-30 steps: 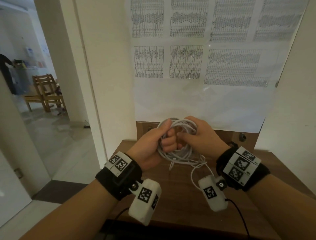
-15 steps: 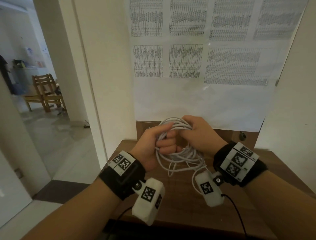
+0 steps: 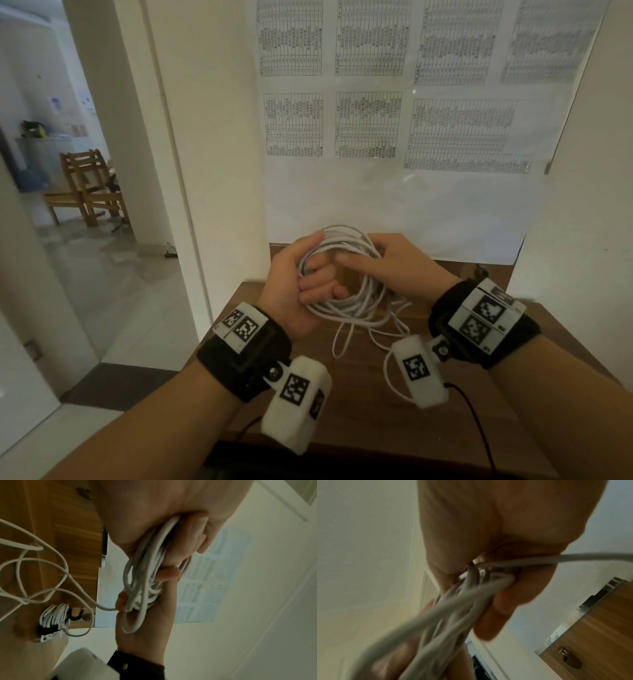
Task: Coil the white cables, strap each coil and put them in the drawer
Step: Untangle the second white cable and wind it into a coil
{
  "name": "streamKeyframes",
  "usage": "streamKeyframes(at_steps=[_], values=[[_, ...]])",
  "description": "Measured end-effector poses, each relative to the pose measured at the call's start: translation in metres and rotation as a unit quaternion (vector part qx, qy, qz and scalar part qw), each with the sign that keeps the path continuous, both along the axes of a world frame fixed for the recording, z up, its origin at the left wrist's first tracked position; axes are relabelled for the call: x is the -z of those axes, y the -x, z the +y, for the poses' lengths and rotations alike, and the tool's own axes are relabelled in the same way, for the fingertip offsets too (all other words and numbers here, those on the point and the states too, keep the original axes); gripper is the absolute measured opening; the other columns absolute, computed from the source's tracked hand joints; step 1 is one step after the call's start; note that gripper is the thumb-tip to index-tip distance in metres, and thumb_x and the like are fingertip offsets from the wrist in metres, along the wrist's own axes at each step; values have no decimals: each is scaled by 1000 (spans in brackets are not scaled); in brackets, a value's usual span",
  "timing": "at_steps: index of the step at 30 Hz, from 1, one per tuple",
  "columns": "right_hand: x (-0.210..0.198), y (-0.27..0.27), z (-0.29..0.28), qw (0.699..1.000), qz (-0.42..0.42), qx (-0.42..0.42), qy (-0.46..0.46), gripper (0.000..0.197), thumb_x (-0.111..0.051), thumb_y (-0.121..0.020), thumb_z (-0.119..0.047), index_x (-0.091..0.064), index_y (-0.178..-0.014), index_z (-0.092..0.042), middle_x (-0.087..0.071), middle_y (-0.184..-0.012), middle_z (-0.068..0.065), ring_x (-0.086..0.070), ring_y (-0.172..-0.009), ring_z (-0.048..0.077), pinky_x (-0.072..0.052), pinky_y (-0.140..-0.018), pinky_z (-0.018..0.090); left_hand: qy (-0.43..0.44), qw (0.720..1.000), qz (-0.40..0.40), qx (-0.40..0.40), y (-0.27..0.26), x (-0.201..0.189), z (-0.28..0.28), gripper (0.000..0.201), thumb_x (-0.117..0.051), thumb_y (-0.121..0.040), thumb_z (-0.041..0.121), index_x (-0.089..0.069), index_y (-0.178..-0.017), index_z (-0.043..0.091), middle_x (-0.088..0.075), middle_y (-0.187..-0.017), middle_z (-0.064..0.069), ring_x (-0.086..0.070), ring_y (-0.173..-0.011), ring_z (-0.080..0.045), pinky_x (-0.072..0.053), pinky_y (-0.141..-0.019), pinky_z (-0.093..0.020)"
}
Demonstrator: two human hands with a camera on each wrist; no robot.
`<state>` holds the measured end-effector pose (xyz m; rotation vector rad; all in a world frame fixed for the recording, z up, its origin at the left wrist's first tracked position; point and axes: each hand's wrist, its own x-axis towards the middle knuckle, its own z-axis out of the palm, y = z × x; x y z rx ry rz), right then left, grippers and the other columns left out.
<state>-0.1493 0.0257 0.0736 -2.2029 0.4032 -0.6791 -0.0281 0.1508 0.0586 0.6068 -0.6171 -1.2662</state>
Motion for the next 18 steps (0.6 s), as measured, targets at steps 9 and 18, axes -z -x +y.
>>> streamKeyframes(at_steps=[9,18], values=[[0,-7,2,993,-36,71,-92,54,-68,-88,-50,-41,-54,-17,-37,-46,4,-38,-39,17,-32,-42,26,42,998,-42,-36,19,-4,3,34,-60,-91,31,-43,-65,18,-29,-46,8,-30,-37,-7,-47,-60,-25],[2,13,-14,1000,4,6,-6,70,-43,-81,-72,-70,-86,-8,-71,-70,5,-66,-63,16,-53,-70,29,22,995,72,-59,-6,-23,8,49,-55,-92,30,-30,-51,22,-21,-38,10,-21,-27,-6,-41,-43,-21]])
